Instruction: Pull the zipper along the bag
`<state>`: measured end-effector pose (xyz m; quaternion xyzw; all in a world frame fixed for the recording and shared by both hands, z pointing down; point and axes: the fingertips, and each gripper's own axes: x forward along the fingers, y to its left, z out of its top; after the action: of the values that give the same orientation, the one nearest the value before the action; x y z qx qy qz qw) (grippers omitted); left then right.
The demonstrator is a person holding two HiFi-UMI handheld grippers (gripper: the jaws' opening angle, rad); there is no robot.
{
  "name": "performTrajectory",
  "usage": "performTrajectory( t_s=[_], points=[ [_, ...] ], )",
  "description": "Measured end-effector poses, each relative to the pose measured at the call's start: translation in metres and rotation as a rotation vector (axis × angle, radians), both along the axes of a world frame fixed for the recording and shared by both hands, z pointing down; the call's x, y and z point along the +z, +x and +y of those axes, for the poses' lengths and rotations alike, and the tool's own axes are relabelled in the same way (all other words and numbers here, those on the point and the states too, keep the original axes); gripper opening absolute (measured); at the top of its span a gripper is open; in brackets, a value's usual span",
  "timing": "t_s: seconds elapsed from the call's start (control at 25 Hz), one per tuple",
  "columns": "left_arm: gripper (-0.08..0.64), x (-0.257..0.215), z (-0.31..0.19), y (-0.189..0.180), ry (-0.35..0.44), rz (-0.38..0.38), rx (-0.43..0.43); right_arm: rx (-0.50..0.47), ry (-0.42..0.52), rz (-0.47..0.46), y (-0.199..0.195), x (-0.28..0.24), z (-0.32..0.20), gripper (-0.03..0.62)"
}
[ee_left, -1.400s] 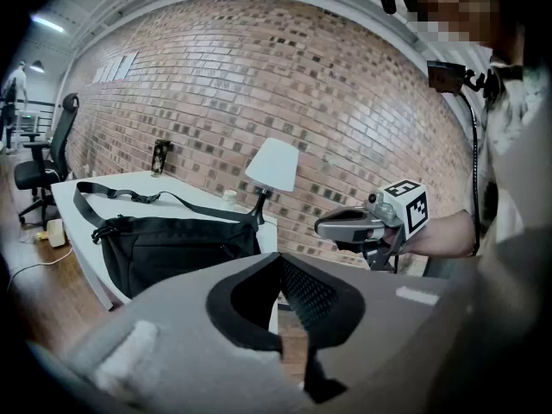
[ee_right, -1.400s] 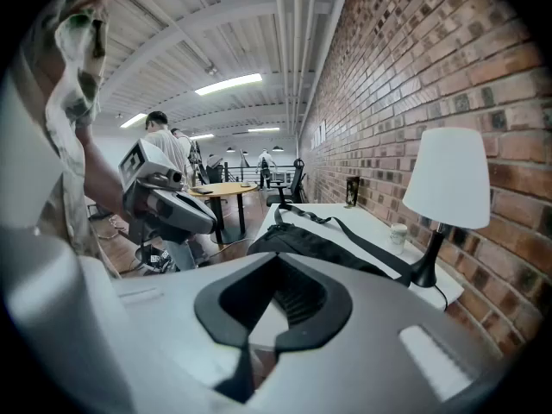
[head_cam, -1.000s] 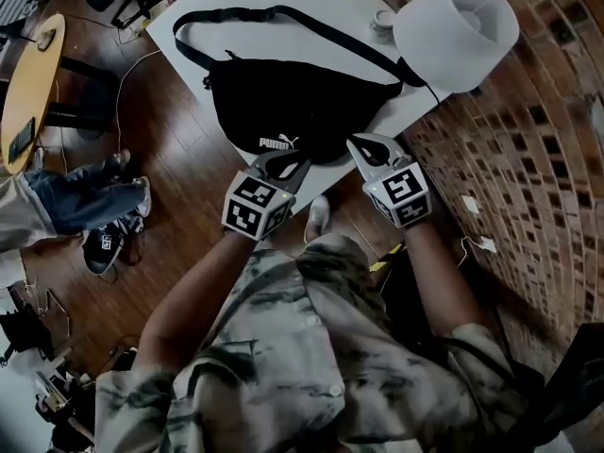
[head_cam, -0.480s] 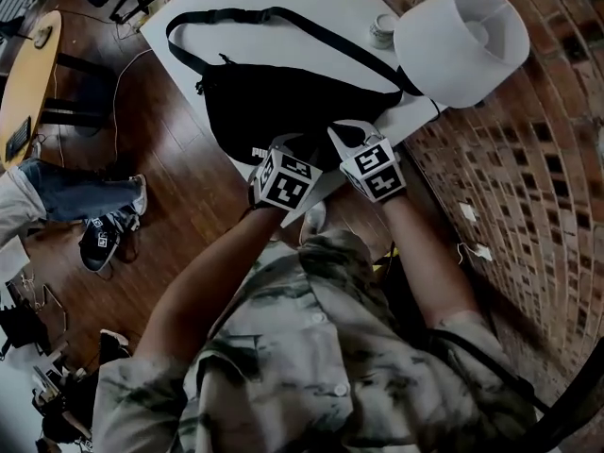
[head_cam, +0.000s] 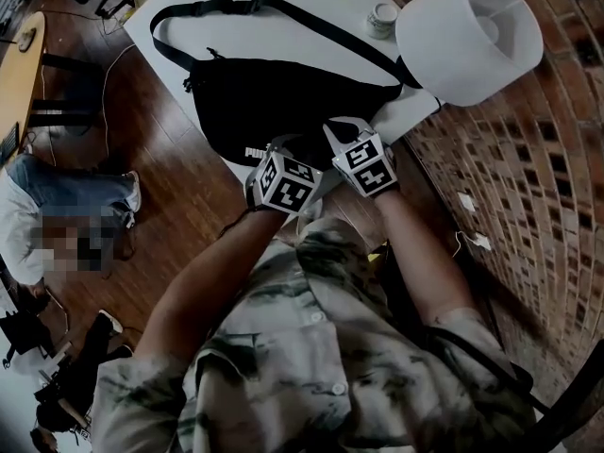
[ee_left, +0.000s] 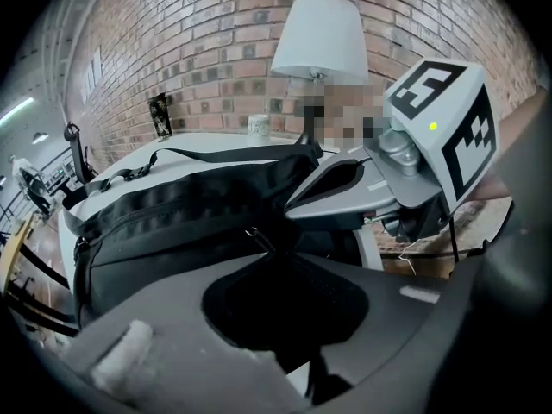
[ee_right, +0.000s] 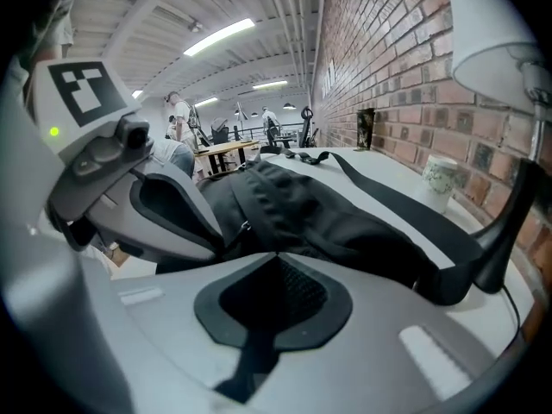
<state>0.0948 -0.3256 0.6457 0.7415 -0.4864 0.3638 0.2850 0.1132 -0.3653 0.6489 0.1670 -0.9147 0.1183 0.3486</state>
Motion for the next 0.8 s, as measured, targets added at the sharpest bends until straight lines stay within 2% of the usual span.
performTrajectory(
  t_s=[0.12,0.24,0.6,0.8],
  points=[
    [0.037,-0.002,0.002,-0.004,-0.010,0.064,-0.026,0.009,-0.004,0.010,0.002,0.003,-0.001,0.006],
    [0.035,-0.006,0.004,-0.010,-0.007,0.097,-0.018,0.019,-0.016,0.021,0.003,0.003,0.001,0.008],
    [0.032,-0.016,0.007,-0.043,-0.004,0.110,0.009,0.073,-0.022,0.070,0.005,0.009,-0.003,0.006],
    [0.032,-0.025,0.000,-0.056,0.010,0.143,0.079,0.117,-0.033,0.113,0.008,0.011,-0.003,0.006]
  ],
)
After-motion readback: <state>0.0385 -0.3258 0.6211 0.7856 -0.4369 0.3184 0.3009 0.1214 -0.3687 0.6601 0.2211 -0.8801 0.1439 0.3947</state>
